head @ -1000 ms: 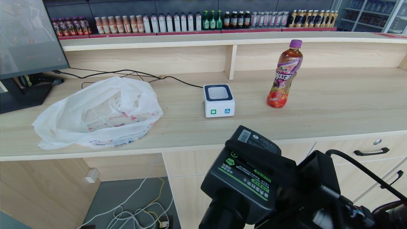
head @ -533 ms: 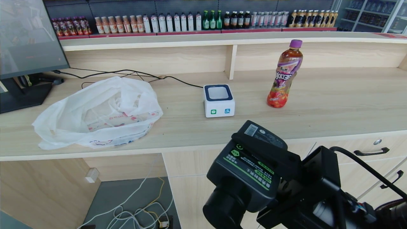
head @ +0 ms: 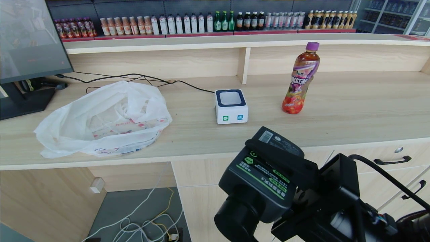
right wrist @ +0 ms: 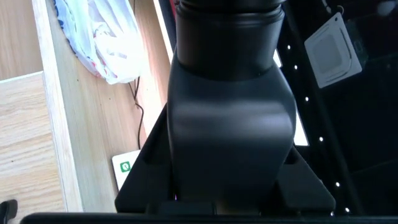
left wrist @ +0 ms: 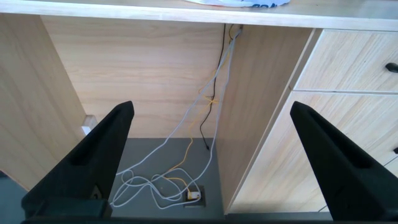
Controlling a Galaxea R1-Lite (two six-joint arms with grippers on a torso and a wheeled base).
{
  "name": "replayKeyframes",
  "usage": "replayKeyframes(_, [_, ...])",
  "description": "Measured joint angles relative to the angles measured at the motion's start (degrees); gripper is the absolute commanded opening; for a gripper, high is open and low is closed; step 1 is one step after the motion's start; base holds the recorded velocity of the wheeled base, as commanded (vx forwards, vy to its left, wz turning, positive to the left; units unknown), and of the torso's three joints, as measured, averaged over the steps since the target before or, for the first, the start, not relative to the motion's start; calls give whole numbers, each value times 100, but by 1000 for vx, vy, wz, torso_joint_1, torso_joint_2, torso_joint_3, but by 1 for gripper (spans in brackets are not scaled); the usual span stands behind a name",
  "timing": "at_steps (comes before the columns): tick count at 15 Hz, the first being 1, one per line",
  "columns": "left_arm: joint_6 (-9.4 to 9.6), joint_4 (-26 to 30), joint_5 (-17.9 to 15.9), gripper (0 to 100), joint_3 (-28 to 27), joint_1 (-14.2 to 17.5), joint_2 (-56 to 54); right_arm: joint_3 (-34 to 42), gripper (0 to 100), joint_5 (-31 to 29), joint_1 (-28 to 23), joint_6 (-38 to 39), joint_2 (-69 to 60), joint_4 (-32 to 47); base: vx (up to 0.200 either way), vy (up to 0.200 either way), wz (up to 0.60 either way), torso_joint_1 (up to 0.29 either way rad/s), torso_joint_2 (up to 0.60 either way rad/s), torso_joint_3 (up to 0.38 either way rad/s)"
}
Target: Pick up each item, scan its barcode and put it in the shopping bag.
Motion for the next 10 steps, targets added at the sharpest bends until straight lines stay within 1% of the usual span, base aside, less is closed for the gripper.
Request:
replayKeyframes(4, [-2, 0, -1, 100, 0, -6, 0, 48, 0, -482, 317, 90, -6, 66, 0, 0, 0, 0, 0, 0])
replayKeyframes(8, [0, 0, 0, 100, 0, -5, 0, 122, 0, -692, 441, 521, 32, 63, 0, 0, 0, 0, 0, 0])
replayKeyframes(10, [0, 0, 0, 100, 0, -5, 0, 95, 0, -887, 606, 931, 121, 33, 0, 0, 0, 0, 0, 0])
